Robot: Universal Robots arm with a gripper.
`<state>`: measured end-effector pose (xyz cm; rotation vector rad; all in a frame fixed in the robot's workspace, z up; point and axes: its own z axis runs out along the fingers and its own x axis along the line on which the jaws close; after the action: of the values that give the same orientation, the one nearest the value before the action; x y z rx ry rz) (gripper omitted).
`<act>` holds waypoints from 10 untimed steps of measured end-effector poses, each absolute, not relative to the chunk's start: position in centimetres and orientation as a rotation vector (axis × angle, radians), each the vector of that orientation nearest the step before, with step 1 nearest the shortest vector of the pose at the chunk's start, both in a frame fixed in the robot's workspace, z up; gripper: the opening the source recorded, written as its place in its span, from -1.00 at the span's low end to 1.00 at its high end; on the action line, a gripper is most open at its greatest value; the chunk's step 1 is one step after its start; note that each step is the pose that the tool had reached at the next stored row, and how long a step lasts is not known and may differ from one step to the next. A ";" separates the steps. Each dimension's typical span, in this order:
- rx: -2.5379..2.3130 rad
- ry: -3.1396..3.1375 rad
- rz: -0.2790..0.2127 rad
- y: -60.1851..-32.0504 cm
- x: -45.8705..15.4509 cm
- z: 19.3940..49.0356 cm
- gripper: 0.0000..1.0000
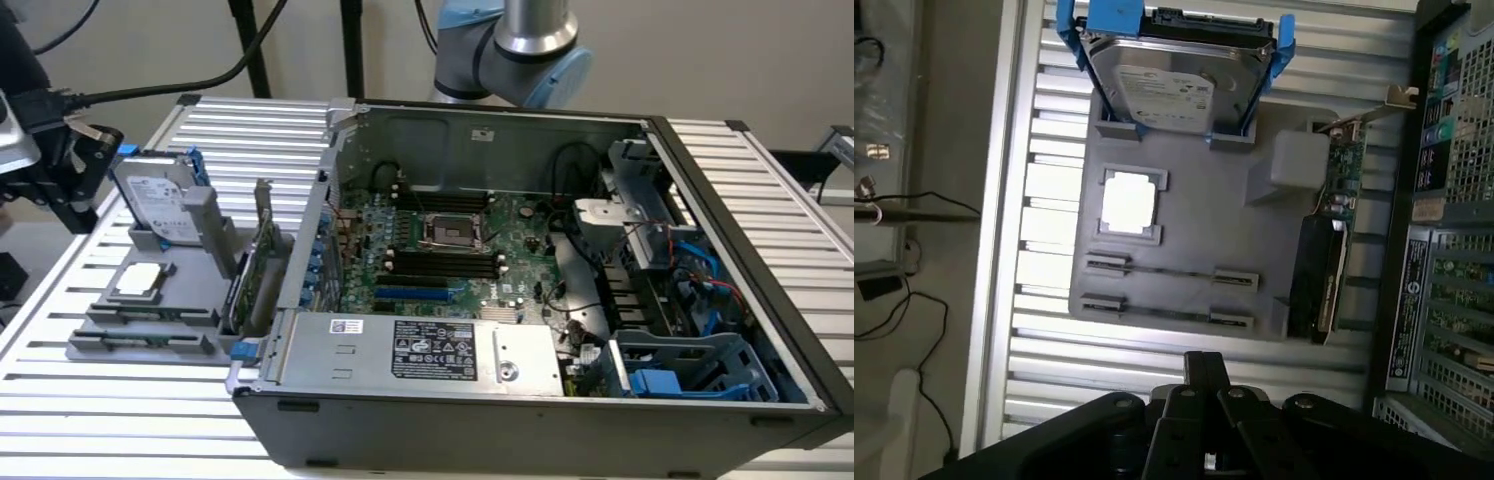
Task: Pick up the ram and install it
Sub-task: 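Pick up the ram and move it above insertion slot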
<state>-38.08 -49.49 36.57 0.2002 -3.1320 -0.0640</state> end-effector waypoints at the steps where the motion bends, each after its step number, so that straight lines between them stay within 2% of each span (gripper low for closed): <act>1: 0.228 -3.130 -0.064 -49.5 -38.1 36.6 -0.79; 10: 0.484 -3.095 -0.063 -49.5 -38.1 36.5 -0.79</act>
<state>-38.08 -49.49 36.54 0.4838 -3.0950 -0.0635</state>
